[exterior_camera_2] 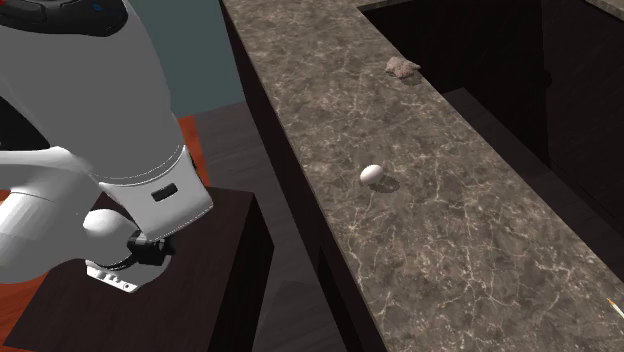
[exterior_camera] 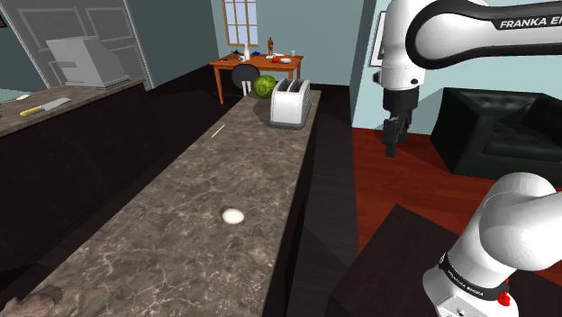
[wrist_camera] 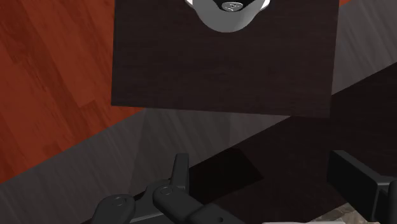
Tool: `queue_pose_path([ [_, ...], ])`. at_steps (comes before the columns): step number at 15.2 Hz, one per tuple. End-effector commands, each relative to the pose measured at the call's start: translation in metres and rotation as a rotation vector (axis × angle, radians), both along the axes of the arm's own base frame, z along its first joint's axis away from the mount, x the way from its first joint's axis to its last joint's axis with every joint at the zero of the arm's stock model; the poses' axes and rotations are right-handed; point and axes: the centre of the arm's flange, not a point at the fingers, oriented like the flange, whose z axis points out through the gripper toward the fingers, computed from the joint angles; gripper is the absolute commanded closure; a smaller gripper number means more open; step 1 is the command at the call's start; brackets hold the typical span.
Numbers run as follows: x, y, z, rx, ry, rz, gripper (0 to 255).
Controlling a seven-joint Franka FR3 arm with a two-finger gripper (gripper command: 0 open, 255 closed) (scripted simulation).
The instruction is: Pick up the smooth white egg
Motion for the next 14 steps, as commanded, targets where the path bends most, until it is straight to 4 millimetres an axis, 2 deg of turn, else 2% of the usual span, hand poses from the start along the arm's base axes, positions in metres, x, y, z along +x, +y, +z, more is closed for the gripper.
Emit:
queue_pose_path([
  [1,0.0,0.0,0.0,0.0,0.0,0.0,0],
  [14,0.109,0.114,-0.074,-0.041,-0.012,-0.021,0],
])
